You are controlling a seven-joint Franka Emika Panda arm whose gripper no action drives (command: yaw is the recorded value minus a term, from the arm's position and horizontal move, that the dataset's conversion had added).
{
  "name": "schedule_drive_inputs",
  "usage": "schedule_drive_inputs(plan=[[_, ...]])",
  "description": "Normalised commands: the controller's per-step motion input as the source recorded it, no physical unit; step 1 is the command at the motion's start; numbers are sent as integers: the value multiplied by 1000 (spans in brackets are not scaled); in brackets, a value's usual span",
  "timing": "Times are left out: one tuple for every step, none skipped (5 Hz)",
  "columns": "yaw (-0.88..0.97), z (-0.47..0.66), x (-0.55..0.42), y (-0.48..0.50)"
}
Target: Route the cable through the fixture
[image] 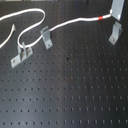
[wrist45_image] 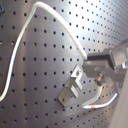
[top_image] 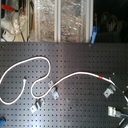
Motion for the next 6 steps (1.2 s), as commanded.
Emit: schedule_drive_inputs(plan=[[0, 1, 12, 12], [-3, 0, 0, 0], [0, 171, -53, 59], [160, 335, -217, 220], [177, 329, -182, 200], [157, 305, -146, 180]])
